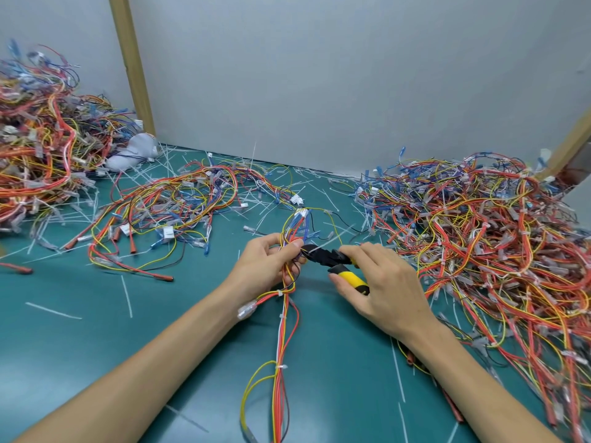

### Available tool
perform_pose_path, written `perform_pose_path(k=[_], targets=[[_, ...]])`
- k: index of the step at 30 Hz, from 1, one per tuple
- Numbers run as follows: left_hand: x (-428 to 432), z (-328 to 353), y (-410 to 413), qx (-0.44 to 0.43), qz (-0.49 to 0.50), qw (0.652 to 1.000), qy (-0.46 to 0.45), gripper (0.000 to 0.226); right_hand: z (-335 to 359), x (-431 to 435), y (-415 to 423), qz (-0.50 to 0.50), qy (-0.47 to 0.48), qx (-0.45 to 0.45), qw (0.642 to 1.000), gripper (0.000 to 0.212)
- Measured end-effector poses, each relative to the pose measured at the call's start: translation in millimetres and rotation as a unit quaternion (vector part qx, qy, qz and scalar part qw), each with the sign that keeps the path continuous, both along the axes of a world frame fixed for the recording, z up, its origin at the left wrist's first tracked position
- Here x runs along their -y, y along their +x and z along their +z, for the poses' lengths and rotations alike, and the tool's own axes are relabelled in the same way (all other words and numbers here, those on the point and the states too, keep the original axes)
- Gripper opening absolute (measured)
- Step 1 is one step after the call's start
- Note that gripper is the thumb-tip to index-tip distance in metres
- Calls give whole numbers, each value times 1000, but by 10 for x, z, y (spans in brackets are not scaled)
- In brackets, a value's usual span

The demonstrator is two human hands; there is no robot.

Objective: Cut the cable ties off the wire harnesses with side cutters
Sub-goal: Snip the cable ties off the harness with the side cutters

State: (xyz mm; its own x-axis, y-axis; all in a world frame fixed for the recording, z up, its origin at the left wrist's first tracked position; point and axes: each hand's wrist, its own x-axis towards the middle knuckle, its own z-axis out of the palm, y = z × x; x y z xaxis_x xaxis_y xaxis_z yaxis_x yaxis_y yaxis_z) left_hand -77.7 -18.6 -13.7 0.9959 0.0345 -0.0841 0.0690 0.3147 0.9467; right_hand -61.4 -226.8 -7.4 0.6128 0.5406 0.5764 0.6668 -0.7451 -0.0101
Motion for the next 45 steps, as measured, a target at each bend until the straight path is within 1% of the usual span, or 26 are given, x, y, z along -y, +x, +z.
perform_pose_path(k=[3, 10, 17, 21, 27, 37, 42, 45], targets=[[9, 24, -8, 4, -4, 1000, 15, 7, -4, 13, 1, 4, -9, -23, 1000, 46], [18, 17, -19, 12, -1, 999, 31, 8, -6, -2, -9, 8, 5, 0, 1000, 39], [26, 37, -26, 18, -5, 999, 43, 9, -20, 1, -7, 6, -8, -51, 999, 44], [32, 37, -26, 24, -8, 997, 67, 8, -33, -12, -14, 4, -7, -33, 999, 39], [31, 54, -35, 21, -8, 997, 70, 9, -49, 11, 21, 6, -9, 5, 1000, 42], [33, 56, -51, 15, -2, 998, 62, 8, -62, 5, 19, 12, 1, 4, 1000, 41], [26, 49, -46, 18, -10, 997, 72, 9, -59, -16, -11, 3, 2, -30, 1000, 37], [29, 53, -47, 19, -10, 997, 75, 10, -66, -8, -9, 2, 5, -23, 1000, 37]])
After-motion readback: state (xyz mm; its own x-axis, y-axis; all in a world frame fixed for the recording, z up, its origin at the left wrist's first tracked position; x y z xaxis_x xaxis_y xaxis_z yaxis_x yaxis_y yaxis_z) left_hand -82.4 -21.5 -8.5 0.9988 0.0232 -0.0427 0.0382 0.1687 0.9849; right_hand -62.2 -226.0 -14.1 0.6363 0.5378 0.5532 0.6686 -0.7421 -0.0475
